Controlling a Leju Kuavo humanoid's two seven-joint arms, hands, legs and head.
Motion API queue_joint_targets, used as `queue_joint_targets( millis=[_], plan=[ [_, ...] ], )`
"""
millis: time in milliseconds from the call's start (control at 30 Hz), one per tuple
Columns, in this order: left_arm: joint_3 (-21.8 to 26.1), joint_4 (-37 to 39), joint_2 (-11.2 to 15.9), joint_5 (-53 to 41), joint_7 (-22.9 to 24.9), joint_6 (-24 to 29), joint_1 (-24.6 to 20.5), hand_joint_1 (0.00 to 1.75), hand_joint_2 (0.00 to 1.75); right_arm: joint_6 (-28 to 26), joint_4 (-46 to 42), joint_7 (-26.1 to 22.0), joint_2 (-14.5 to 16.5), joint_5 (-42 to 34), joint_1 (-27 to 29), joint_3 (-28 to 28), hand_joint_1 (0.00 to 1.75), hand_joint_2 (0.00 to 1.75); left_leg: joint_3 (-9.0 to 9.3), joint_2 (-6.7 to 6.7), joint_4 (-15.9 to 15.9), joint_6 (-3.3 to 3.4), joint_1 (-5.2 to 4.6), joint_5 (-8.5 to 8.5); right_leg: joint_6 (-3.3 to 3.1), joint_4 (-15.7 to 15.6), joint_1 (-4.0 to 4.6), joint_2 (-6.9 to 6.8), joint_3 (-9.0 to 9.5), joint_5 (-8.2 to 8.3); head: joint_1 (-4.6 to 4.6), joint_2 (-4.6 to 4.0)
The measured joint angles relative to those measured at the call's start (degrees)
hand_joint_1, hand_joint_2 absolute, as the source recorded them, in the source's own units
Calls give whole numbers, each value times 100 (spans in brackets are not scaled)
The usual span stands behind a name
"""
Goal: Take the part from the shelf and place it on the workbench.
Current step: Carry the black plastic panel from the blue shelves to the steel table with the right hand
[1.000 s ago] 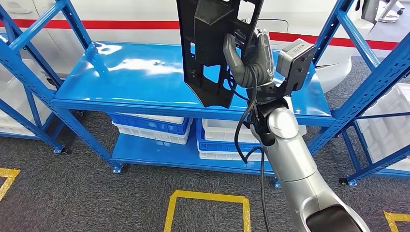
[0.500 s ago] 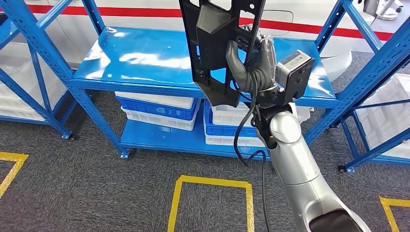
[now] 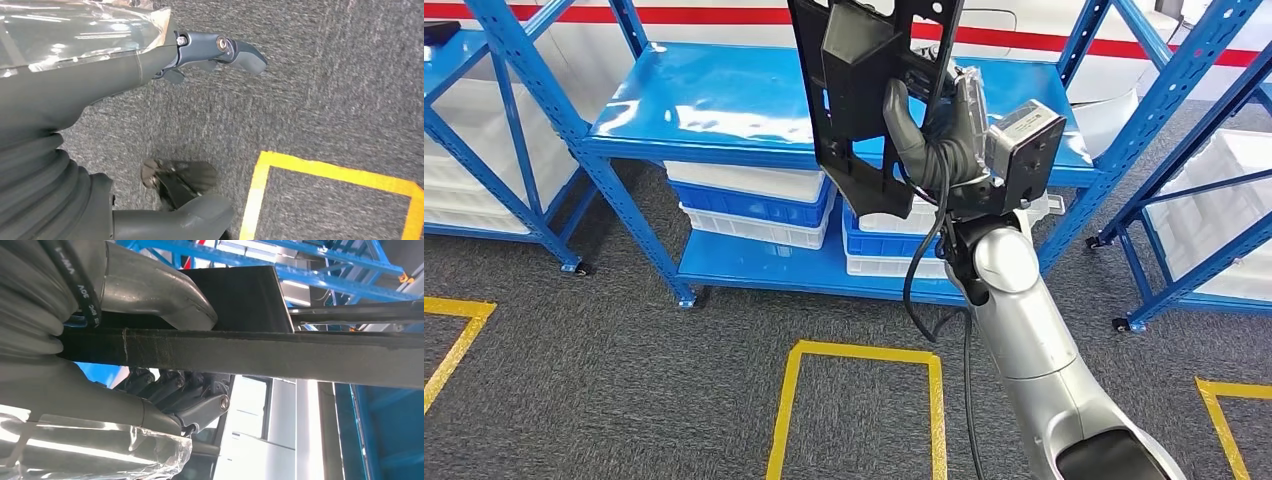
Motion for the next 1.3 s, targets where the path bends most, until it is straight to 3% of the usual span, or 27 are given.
queue_joint_targets(
  millis=[67, 133, 167, 233, 300, 333, 367, 400, 433, 467, 533, 600, 667, 700, 733, 800, 833, 867, 900, 933, 1000, 1033, 1067, 1133, 1167, 1233, 1300],
  plan=[
    [2, -5, -9, -1, -5, 0, -12, 0, 175, -4, -3, -18, 16, 4, -17, -3, 175, 175, 171, -28, -320, 57, -30, -125, 90, 53, 36, -2, -74, 61, 7, 1],
    [3, -7, -6, -2, -11, 1, -11, 0, 175, -11, -1, -43, 19, 13, -29, -4, 175, 175, 98, -23, -359, 217, -68, -49, 196, 48, 52, 0, -111, 138, 28, 0],
    [3, -7, -7, -3, -16, 1, -12, 0, 175, -17, 4, -55, 13, 14, -31, -7, 175, 175, 49, -13, -377, 309, -88, 17, 218, 85, 48, 4, -162, 99, 27, 1],
    [5, -12, -2, -2, -33, 1, -12, 0, 175, -32, 17, -74, -5, 8, -28, -13, 175, 175, -102, 12, -420, 466, -108, 176, 163, 452, 34, 14, -354, -266, 45, 0],
    [9, -17, 7, -1, -50, -1, -11, 0, 175, -46, 29, -114, -25, -16, -6, -17, 175, 175, -292, 17, -423, 527, -138, 332, 77, 1163, 35, 25, -559, -785, 64, -1],
    [10, -18, 10, -1, -54, -1, -10, 0, 175, -57, 37, -153, -34, -35, 23, -20, 175, 175, -396, 18, -421, 536, -155, 412, 78, 1484, 42, 27, -586, -920, 65, -1],
    [11, -18, 11, -1, -57, -2, -8, 0, 175, -71, 41, -199, -43, -55, 64, -22, 175, 175, -496, 18, -419, 540, -174, 491, 102, 1680, 56, 30, -546, -942, 65, -1],
    [12, -18, 11, -2, -61, -4, -7, 0, 175, -91, 44, -253, -49, -69, 116, -24, 175, 175, -591, 18, -417, 541, -193, 569, 137, 1691, 78, 31, -409, -860, 67, -1],
    [12, -18, 10, -2, -67, -8, -6, 0, 175, -113, 44, -307, -54, -80, 173, -23, 175, 175, -683, 16, -417, 540, -214, 645, 154, 1532, 109, 33, -181, -741, 67, -1],
    [12, -18, 5, -4, -78, -13, -7, 0, 175, -134, 34, -356, -56, -82, 225, -21, 175, 175, -754, 16, -415, 535, -225, 715, 121, 1198, 155, 31, 130, -676, 67, 0],
    [12, -20, -7, -10, -101, -8, -3, 0, 175, -172, -17, -472, -52, -57, 336, -10, 175, 175, -844, 16, -417, 495, -248, 839, -30, 328, 250, 9, 779, -790, 60, 1],
    [14, -21, -14, -15, -127, 32, 12, 0, 175, -227, -93, -633, -44, 14, 481, 5, 175, 175, -858, 20, -460, 426, -249, 962, -143, -155, 313, -16, 1037, -928, 50, 0],
    [28, -20, -5, -16, -181, 90, 42, 0, 175, -308, -165, -784, -41, 147, 689, 38, 175, 175, -877, 17, -497, 360, -228, 1003, -201, -224, 241, -33, 977, -814, 46, -1],
    [41, -20, -3, -18, -215, 113, 62, 0, 175, -349, -209, -839, -39, 229, 809, 73, 175, 175, -915, 11, -427, 327, -216, 880, -247, -247, 193, -50, 944, -738, 43, -1],
    [52, -20, -2, -19, -247, 126, 83, 0, 175, -386, -255, -880, -32, 303, 932, 115, 175, 175, -982, 7, -244, 290, -203, 649, -280, -265, 141, -71, 897, -661, 38, -1],
    [70, -20, -2, -22, -289, 138, 112, 0, 175, -442, -344, -939, -16, 409, 1157, 203, 175, 175, -1163, 6, 422, 193, -160, 91, -309, -262, 122, -125, 797, -559, 29, -1],
    [74, -20, 0, -24, -301, 140, 119, 0, 175, -457, -373, -957, -12, 437, 1261, 236, 175, 175, -1241, 9, 790, 140, -130, -57, -287, -257, 113, -157, 754, -520, 29, -1],
    [79, -20, 4, -27, -309, 140, 123, 0, 175, -464, -393, -968, -13, 459, 1356, 265, 175, 175, -1257, 15, 1036, 90, -94, -74, -257, -248, 101, -195, 720, -487, 28, -1],
    [82, -20, 6, -31, -314, 139, 125, 0, 175, -467, -409, -978, -19, 473, 1446, 287, 175, 175, -1170, 29, 1084, 48, -56, 0, -228, -237, 84, -235, 695, -463, 28, -1],
    [84, -20, 8, -36, -318, 137, 128, 0, 175, -468, -427, -990, -28, 484, 1535, 301, 175, 175, -951, 69, 880, 7, -18, 121, -202, -222, 63, -282, 675, -450, 27, -1],
    [88, -20, 8, -40, -328, 132, 127, 0, 175, -467, -474, -1032, -55, 498, 1688, 321, 175, 175, -379, 246, 110, -51, 15, 237, -146, -165, 57, -371, 630, -465, 14, -1],
    [93, -21, 9, -40, -333, 128, 125, 0, 175, -467, -496, -1055, -69, 502, 1754, 328, 175, 175, -187, 324, -185, -39, 9, 235, -113, -134, 79, -414, 604, -480, 17, -1],
    [98, -21, 9, -40, -338, 125, 122, 0, 175, -466, -514, -1075, -82, 503, 1805, 335, 175, 175, -107, 364, -335, 1, -10, 193, -74, -109, 108, -448, 590, -493, 25, -1],
    [108, -21, 13, -39, -345, 120, 128, 0, 175, -465, -542, -1097, -103, 505, 1875, 353, 175, 175, -138, 301, -385, 141, -50, 173, 1, -94, 152, -520, 589, -492, 50, -1],
    [111, -20, 12, -39, -347, 120, 133, 0, 175, -464, -555, -1103, -113, 507, 1894, 363, 175, 175, -151, 256, -417, 208, -59, 186, 38, -66, 147, -487, 575, -511, 56, -1],
    [116, -21, 13, -38, -352, 120, 134, 0, 175, -464, -576, -1106, -136, 513, 1925, 384, 175, 175, -179, 171, -466, 326, -57, 251, 60, 247, 121, -268, 410, -693, 63, -1],
    [119, -22, 15, -38, -355, 120, 124, 0, 175, -464, -586, -1108, -171, 518, 1966, 398, 175, 175, -225, 75, -477, 397, -58, 295, 32, 987, 89, -34, 58, -1027, 77, 0]
  ],
)
